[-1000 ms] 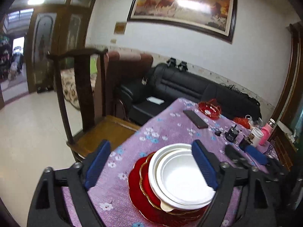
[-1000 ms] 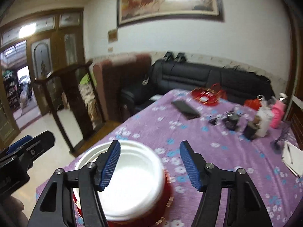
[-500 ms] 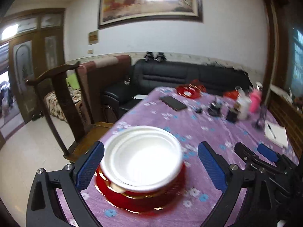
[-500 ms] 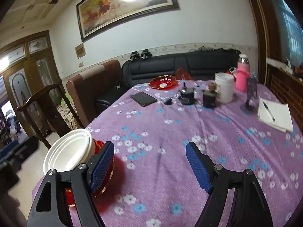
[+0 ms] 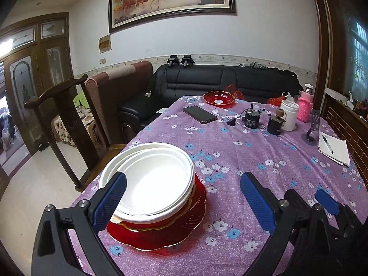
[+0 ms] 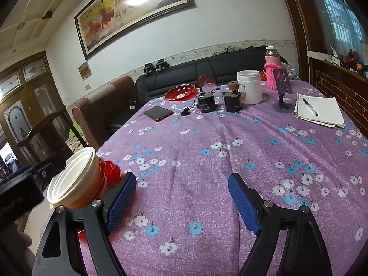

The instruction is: Organize plates and bowls

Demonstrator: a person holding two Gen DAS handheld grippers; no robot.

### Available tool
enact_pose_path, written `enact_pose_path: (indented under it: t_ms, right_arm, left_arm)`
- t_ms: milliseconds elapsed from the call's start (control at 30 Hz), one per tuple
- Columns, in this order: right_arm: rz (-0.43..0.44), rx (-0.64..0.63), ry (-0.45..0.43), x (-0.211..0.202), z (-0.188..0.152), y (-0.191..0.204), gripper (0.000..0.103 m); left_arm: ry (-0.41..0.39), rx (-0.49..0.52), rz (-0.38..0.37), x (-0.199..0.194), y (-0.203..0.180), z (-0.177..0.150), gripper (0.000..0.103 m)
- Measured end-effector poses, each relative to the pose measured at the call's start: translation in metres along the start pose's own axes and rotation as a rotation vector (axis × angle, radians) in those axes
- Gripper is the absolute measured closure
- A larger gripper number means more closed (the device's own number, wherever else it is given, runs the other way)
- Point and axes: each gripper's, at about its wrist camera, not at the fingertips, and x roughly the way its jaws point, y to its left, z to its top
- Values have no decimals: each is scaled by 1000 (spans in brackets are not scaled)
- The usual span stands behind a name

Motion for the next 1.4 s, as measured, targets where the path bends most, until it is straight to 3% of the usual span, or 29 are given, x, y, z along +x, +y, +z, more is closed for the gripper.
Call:
enact_pose_path:
  t_ms: [567,1400]
  right_arm:
    - [2,-93,37,7,-15,37,16]
    - [-18,-127,53,1,-24,58,15]
  left_arm:
    - [25,-70,4,8,31,-7,4]
    - [21,-97,17,6,42,-10,4]
